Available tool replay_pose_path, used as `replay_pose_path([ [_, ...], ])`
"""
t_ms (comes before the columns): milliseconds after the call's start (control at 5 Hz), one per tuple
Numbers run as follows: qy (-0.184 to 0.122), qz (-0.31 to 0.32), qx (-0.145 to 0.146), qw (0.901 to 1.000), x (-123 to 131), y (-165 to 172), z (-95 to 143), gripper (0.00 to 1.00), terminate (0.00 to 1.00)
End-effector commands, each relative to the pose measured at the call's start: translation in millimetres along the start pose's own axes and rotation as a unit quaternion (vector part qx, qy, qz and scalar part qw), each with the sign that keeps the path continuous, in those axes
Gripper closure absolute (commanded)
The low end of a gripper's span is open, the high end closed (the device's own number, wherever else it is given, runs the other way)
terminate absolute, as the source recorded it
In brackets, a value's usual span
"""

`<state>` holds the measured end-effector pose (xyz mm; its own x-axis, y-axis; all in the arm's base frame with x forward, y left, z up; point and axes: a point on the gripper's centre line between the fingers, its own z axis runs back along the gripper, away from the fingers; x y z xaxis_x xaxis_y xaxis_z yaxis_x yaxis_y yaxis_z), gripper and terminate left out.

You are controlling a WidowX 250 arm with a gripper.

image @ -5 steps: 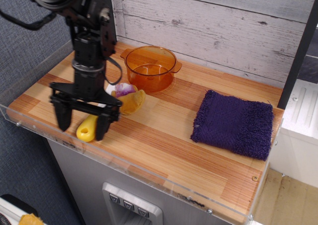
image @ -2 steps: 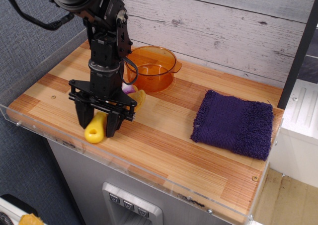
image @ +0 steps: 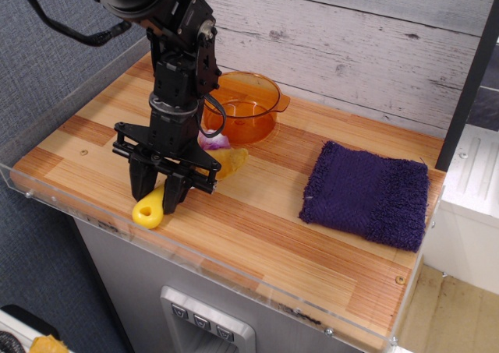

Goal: Pick up the knife from left side of the table and placed it on the blue cloth on right side of the table.

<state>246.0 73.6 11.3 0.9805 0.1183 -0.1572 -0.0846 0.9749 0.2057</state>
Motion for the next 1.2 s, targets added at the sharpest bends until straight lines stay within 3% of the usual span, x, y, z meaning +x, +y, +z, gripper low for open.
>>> replay_pose_path([
  [0,-0.043,0.002,0.016,0.9990,4,-2,27,1.00,0.00],
  [200,-0.098,0.024,0.025,0.9946,-5,8,49,1.00,0.00],
  [400,-0.131,0.072,0.048,0.9876,-21,22,71,1.00,0.00],
  [600,-0.135,0.074,0.050,0.9869,-25,27,78,1.00,0.00],
  [800,-0.146,0.048,0.054,0.9866,-27,29,82,1.00,0.00],
  [1000,-0.189,-0.007,0.034,0.9813,-20,22,90,1.00,0.00],
])
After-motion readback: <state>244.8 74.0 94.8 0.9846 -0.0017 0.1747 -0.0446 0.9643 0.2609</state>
